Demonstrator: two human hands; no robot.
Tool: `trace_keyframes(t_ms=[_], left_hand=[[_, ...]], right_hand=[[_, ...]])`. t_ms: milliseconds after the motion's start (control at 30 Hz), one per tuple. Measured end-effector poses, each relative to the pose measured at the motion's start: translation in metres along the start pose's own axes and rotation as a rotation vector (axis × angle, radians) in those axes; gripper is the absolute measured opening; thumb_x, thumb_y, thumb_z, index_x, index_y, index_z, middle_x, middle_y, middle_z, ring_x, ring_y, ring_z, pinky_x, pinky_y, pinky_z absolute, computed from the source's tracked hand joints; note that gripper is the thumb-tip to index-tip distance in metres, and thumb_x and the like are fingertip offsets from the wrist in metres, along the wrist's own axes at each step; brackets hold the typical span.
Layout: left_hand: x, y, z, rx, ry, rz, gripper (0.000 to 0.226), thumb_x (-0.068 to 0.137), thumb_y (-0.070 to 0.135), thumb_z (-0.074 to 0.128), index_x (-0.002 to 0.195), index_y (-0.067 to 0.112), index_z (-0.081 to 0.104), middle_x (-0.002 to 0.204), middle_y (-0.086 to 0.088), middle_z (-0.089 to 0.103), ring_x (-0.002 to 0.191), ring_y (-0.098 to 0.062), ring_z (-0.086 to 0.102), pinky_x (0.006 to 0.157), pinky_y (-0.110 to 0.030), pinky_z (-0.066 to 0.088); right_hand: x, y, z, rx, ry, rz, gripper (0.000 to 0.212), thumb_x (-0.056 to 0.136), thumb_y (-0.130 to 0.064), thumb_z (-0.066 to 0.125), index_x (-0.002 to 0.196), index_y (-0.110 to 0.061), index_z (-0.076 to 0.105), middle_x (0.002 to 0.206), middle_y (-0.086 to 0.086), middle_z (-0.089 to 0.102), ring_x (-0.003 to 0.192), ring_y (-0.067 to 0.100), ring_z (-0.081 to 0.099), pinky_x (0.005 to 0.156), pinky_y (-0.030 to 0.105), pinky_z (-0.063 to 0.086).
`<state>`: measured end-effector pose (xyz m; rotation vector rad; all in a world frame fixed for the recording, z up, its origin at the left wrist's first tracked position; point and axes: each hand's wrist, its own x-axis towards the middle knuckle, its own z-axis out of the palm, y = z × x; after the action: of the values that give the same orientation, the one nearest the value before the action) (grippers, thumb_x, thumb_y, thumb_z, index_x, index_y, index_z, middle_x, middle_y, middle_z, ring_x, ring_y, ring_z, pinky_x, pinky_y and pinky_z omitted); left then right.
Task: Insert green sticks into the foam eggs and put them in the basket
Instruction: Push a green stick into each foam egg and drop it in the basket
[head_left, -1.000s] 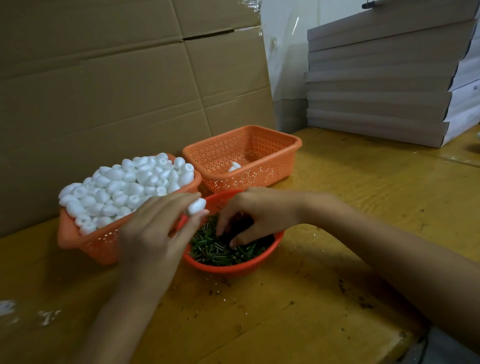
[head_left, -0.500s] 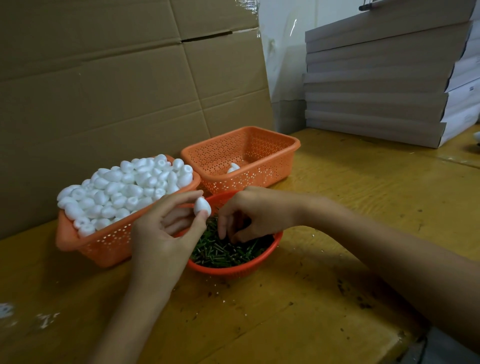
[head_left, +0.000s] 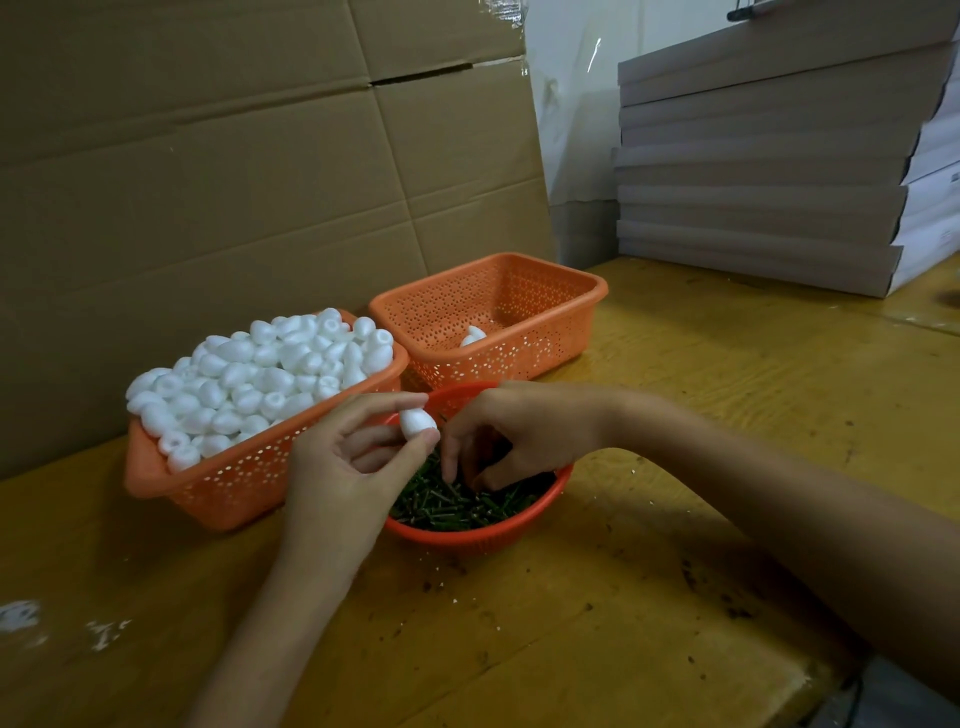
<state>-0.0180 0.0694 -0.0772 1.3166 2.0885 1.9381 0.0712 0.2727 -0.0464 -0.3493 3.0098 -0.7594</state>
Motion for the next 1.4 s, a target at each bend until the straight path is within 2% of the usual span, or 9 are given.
trace_keyframes(t_ms=[200, 333, 567, 700, 867, 1033, 1100, 1233, 1400], left_hand=[[0.0, -0.0002, 0.0014, -0.04, 0.02, -0.004, 0.036, 0.085, -0.004, 0.084, 0.11, 0.021, 0.079, 0.105, 0.01, 0.082, 0.098, -0.009, 0.079, 0.08, -0.015, 0.059], [0.0, -0.0024, 0.0, -0.045, 0.018, -0.022, 0.032, 0.087, -0.006, 0.081, 0.105, 0.02, 0.079, 0.108, 0.004, 0.082, 0.1, -0.018, 0.079, 0.087, -0.026, 0.063], [0.0006, -0.0012, -0.0011, -0.068, 0.004, -0.016, 0.025, 0.086, 0.002, 0.084, 0.1, 0.022, 0.08, 0.105, 0.002, 0.082, 0.089, -0.019, 0.08, 0.081, -0.023, 0.062], [0.0004, -0.0003, 0.0012, -0.089, -0.002, -0.015, 0.038, 0.081, 0.003, 0.086, 0.112, 0.023, 0.075, 0.106, 0.004, 0.083, 0.099, -0.012, 0.079, 0.083, -0.018, 0.06], [0.0005, -0.0013, 0.0016, -0.073, -0.011, 0.016, 0.025, 0.08, 0.0, 0.087, 0.099, 0.015, 0.078, 0.104, 0.004, 0.083, 0.101, -0.013, 0.079, 0.082, -0.017, 0.06], [0.0003, -0.0008, 0.0011, -0.044, 0.003, 0.012, 0.026, 0.081, 0.001, 0.087, 0.1, 0.018, 0.081, 0.104, 0.006, 0.083, 0.098, -0.012, 0.079, 0.081, -0.017, 0.06], [0.0001, -0.0012, 0.0009, -0.034, 0.02, 0.001, 0.028, 0.081, 0.003, 0.088, 0.102, 0.021, 0.082, 0.105, 0.007, 0.082, 0.096, -0.012, 0.08, 0.079, -0.017, 0.06], [-0.0001, -0.0004, 0.0009, -0.046, 0.038, -0.021, 0.033, 0.083, 0.005, 0.088, 0.102, 0.031, 0.083, 0.104, 0.006, 0.082, 0.095, -0.013, 0.08, 0.079, -0.017, 0.06], [0.0005, 0.0006, 0.0006, -0.077, 0.023, -0.049, 0.034, 0.087, 0.003, 0.082, 0.108, 0.029, 0.082, 0.102, 0.008, 0.083, 0.092, -0.016, 0.081, 0.08, -0.017, 0.06]], right_hand=[[0.0002, -0.0012, 0.0017, -0.012, 0.004, 0.002, 0.031, 0.095, -0.009, 0.072, 0.124, -0.02, 0.071, 0.119, -0.007, 0.072, 0.108, 0.005, 0.067, 0.092, 0.023, 0.051], [0.0002, -0.0017, 0.0019, -0.024, 0.0, 0.003, 0.03, 0.095, -0.01, 0.072, 0.122, -0.022, 0.072, 0.113, -0.012, 0.07, 0.099, -0.003, 0.064, 0.086, 0.014, 0.048], [0.001, -0.0016, 0.0027, -0.022, -0.001, -0.005, 0.028, 0.094, -0.01, 0.072, 0.121, -0.02, 0.072, 0.116, -0.007, 0.072, 0.105, 0.006, 0.066, 0.092, 0.026, 0.051], [0.0011, -0.0018, 0.0038, -0.017, 0.012, -0.008, 0.029, 0.093, -0.01, 0.073, 0.12, -0.02, 0.073, 0.111, -0.01, 0.072, 0.096, -0.003, 0.064, 0.086, 0.015, 0.047], [0.0022, 0.0, 0.0042, -0.026, 0.011, -0.006, 0.029, 0.093, -0.011, 0.073, 0.12, -0.022, 0.073, 0.11, -0.013, 0.071, 0.092, -0.007, 0.062, 0.078, 0.007, 0.043], [0.002, -0.002, 0.0043, -0.03, 0.006, -0.009, 0.028, 0.094, -0.011, 0.073, 0.119, -0.023, 0.072, 0.109, -0.014, 0.071, 0.097, -0.001, 0.065, 0.088, 0.022, 0.051], [0.002, -0.0016, 0.0043, -0.022, 0.001, -0.007, 0.027, 0.094, -0.011, 0.072, 0.119, -0.022, 0.072, 0.112, -0.013, 0.071, 0.101, 0.001, 0.065, 0.088, 0.022, 0.051], [0.0021, -0.0005, 0.004, -0.02, 0.005, -0.004, 0.028, 0.094, -0.011, 0.073, 0.12, -0.021, 0.072, 0.113, -0.013, 0.07, 0.101, -0.001, 0.064, 0.084, 0.011, 0.047], [0.0028, -0.0006, 0.0042, -0.028, 0.002, -0.002, 0.027, 0.094, -0.012, 0.072, 0.12, -0.021, 0.072, 0.115, -0.008, 0.071, 0.103, 0.005, 0.066, 0.09, 0.025, 0.053]])
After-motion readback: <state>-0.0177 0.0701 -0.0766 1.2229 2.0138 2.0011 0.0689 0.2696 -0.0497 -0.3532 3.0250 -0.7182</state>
